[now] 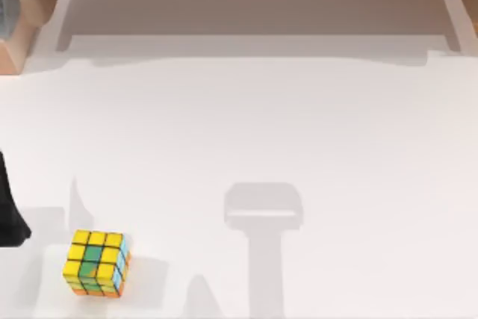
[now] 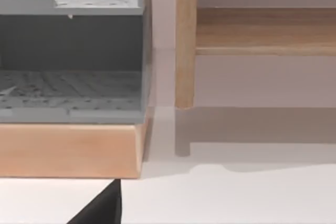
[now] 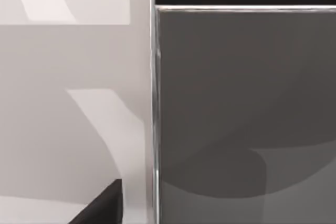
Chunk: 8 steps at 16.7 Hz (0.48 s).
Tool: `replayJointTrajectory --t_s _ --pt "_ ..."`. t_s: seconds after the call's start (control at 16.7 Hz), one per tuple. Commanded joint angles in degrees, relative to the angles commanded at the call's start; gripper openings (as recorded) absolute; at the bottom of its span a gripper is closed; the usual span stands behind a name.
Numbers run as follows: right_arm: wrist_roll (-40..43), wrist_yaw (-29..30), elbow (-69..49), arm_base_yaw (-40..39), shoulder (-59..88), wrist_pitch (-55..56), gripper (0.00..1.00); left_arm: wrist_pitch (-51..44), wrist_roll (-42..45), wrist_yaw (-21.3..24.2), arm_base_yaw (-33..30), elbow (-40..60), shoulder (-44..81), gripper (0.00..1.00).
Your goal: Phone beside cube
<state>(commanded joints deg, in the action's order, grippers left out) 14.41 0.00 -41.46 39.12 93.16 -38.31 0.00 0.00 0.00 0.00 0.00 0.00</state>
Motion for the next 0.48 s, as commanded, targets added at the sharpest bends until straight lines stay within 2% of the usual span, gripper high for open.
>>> replayJointTrajectory --t_s 0.12,0.48 --pt "0.0 0.0 0.0 0.0 0.0 0.0 1.0 0.0 0.0 0.0 0.0 0.0 0.0 1.0" --pt "0.0 0.0 0.0 0.0 0.0 0.0 0.55 0.0 0.0 0.0 0.0 0.0 0.0 1.0"
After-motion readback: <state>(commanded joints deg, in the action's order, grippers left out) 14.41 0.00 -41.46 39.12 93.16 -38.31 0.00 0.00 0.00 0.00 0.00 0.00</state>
